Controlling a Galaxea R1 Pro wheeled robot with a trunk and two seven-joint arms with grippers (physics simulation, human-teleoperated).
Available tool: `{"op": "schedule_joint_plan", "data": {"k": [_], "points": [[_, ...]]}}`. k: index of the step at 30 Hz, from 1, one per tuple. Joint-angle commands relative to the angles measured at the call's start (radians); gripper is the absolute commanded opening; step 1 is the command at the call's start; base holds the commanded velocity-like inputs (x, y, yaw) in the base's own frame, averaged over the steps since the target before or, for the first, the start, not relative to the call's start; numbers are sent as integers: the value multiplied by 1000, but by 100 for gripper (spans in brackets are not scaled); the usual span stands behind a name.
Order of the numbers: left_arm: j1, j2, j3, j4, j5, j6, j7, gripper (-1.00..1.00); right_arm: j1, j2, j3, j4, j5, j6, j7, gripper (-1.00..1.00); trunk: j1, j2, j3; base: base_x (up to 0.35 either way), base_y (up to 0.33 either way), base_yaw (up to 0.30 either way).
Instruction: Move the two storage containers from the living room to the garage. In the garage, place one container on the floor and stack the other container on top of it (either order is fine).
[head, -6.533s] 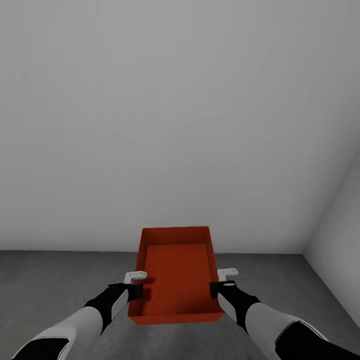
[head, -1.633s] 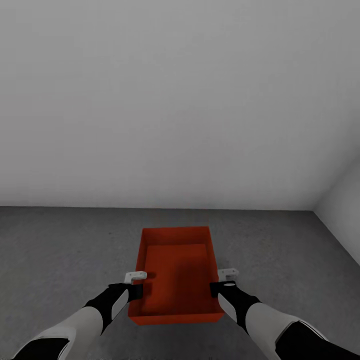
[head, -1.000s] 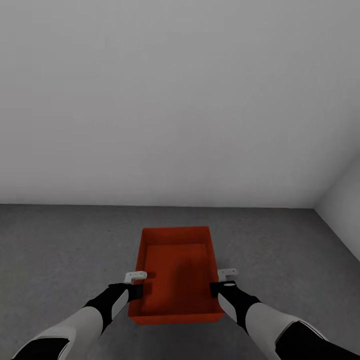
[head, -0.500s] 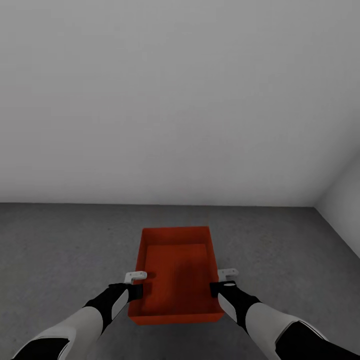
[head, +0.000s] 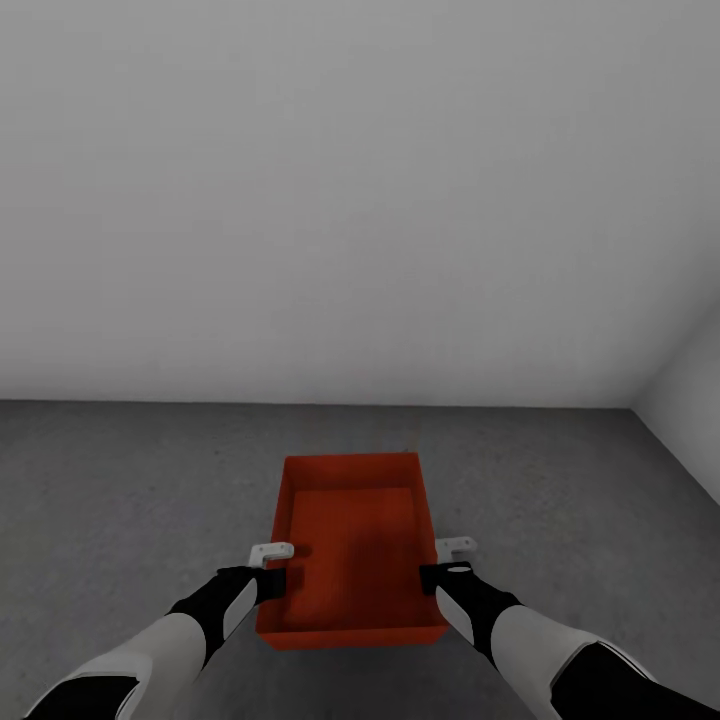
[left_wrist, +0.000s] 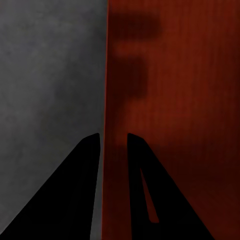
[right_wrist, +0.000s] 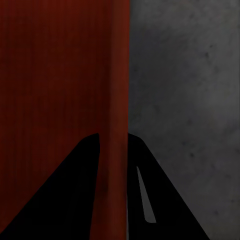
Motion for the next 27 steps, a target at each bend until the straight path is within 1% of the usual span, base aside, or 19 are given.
{"op": "schedule_joint_plan", "data": {"k": [1,5,12,27], "points": [[0,-1,-19,-3,-23,6,11,-100,-1,11,14,-2,-16,7,-6,-100,4,-8,-4,0,0,0],[0,-1,-19,-3,-23,6,11,-100,-1,11,14,-2,-16,7,-6,-100,19,-36,-16,0,0,0],[0,-1,-19,-5,-24,6,10,-100,-1,11,14,-2,-16,6,-6,-100,19,-36,-18,0,0,0],[0,0,-19,-5,-25,6,8,-100,-1,10,13,-2,-16,2,-6,-100,19,-36,-40,0,0,0]]}}
